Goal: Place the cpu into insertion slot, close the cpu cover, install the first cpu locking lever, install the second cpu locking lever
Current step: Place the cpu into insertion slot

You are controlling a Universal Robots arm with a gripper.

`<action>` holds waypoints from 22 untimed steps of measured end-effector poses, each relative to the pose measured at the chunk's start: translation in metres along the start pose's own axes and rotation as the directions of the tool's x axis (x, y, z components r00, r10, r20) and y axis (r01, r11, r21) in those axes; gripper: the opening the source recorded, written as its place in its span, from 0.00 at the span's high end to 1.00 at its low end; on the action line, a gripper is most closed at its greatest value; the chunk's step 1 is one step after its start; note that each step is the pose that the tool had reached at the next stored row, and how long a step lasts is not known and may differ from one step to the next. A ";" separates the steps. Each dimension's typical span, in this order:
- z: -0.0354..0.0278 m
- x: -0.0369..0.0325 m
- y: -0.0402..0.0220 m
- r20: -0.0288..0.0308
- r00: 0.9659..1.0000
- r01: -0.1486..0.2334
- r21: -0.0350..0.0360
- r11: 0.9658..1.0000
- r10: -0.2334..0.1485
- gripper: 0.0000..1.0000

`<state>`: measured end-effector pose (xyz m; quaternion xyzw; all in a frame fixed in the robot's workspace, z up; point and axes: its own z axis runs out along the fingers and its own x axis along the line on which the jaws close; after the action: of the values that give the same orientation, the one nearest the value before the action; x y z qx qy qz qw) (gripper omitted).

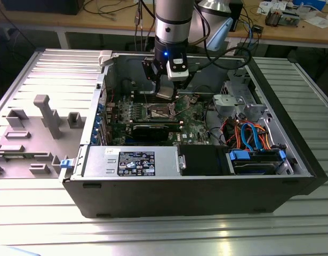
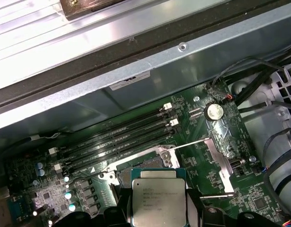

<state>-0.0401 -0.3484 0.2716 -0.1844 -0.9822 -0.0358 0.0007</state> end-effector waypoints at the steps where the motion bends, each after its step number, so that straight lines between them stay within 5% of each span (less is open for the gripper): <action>1: 0.0001 0.0000 0.0000 0.000 1.000 -0.002 0.000 1.000 0.002 0.45; 22: 0.0029 0.0000 -0.0002 0.004 0.998 -0.058 0.000 0.998 0.058 0.45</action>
<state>-0.0401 -0.3484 0.2687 -0.2131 -0.9764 -0.0355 -0.0004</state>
